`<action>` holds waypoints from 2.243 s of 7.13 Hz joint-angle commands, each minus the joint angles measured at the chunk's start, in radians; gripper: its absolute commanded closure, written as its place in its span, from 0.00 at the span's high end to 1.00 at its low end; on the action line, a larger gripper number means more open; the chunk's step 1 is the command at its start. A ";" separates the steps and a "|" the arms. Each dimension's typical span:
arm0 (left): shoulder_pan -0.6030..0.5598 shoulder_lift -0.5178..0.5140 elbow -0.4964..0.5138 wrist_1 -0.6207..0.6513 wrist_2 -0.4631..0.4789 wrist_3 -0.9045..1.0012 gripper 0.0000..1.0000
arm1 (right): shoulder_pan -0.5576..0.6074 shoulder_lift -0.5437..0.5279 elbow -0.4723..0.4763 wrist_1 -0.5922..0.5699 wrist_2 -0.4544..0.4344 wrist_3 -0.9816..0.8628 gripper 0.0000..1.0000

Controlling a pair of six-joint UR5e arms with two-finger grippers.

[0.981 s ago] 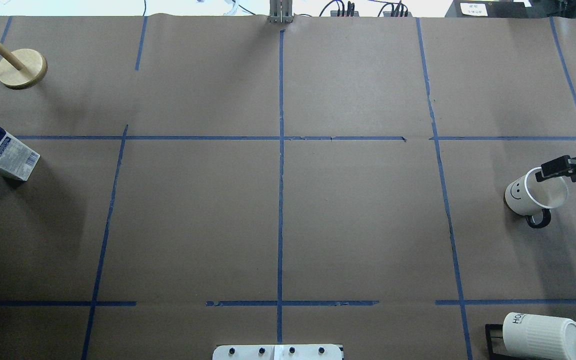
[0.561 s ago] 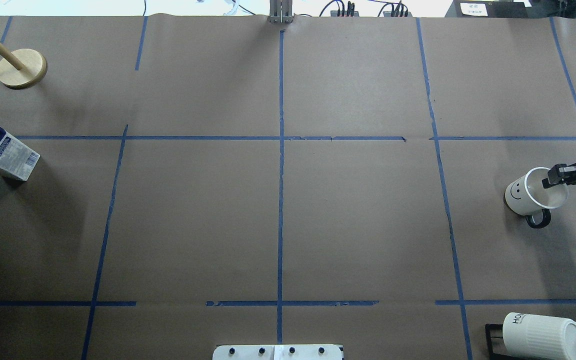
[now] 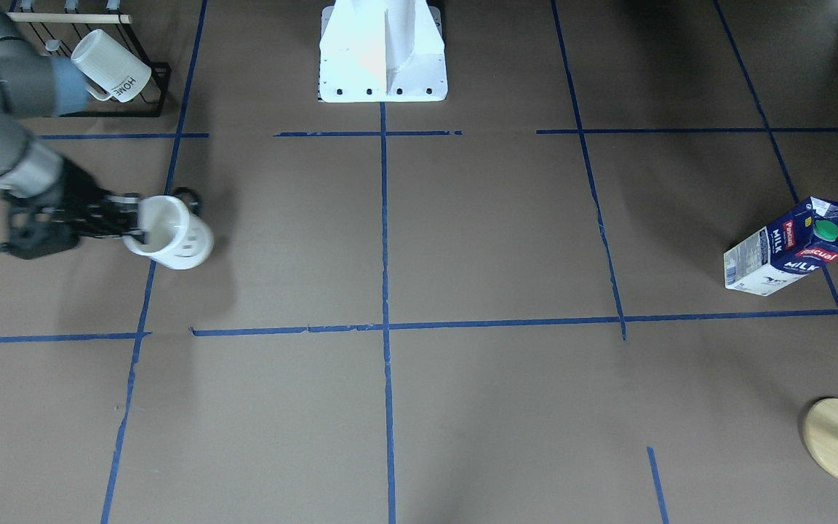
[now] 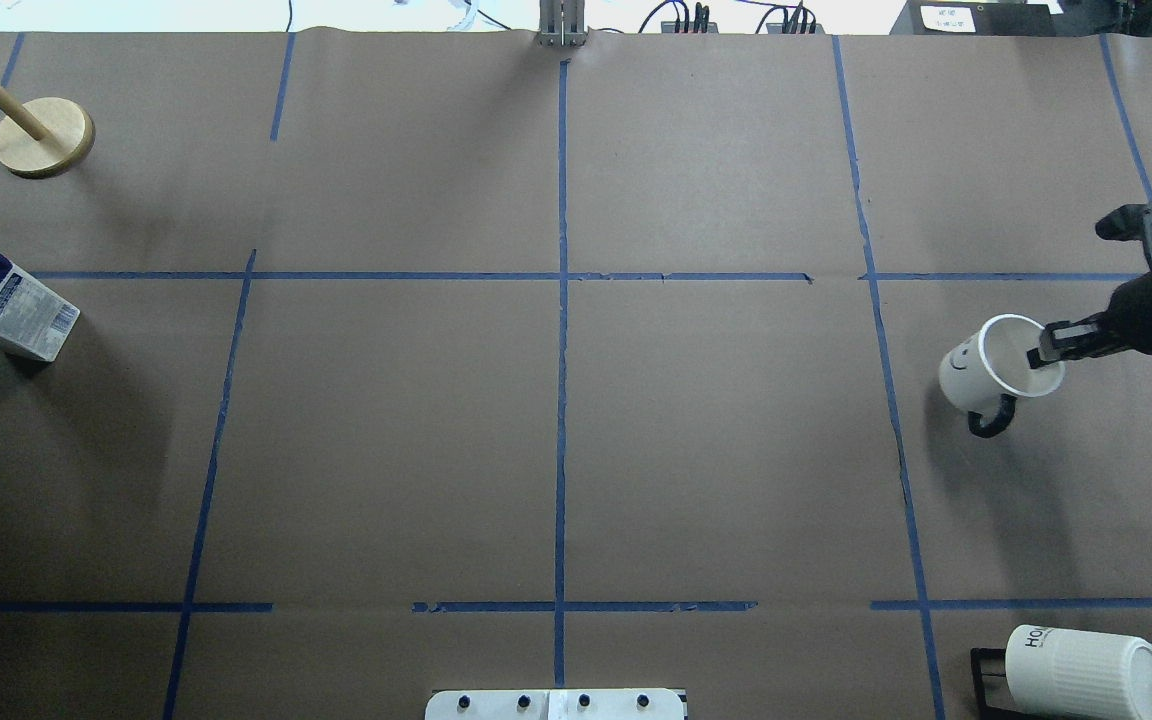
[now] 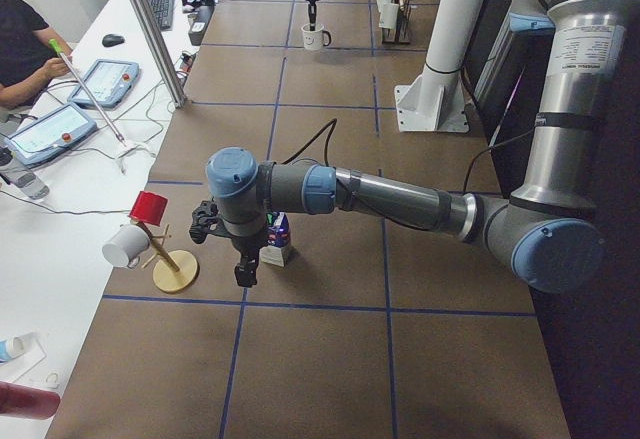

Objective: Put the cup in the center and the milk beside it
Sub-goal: 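Carry the white mug with the right gripper to the table center, then open the right gripper and lift it away from the mug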

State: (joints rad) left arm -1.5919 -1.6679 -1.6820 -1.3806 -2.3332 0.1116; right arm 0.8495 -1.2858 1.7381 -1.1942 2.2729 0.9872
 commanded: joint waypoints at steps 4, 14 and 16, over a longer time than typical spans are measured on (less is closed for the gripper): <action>0.000 0.000 -0.010 -0.001 -0.037 -0.007 1.00 | -0.141 0.492 -0.380 -0.122 -0.208 0.246 0.00; 0.274 -0.042 -0.127 -0.005 -0.060 -0.300 1.00 | 0.146 0.102 -0.035 -0.127 0.048 -0.020 1.00; 0.313 -0.043 -0.116 -0.006 -0.052 -0.293 1.00 | 0.138 0.095 -0.043 -0.124 0.031 -0.031 1.00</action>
State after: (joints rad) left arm -1.2995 -1.7092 -1.8027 -1.3862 -2.3891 -0.1810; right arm 0.9828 -1.1765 1.6932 -1.3198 2.3026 0.9754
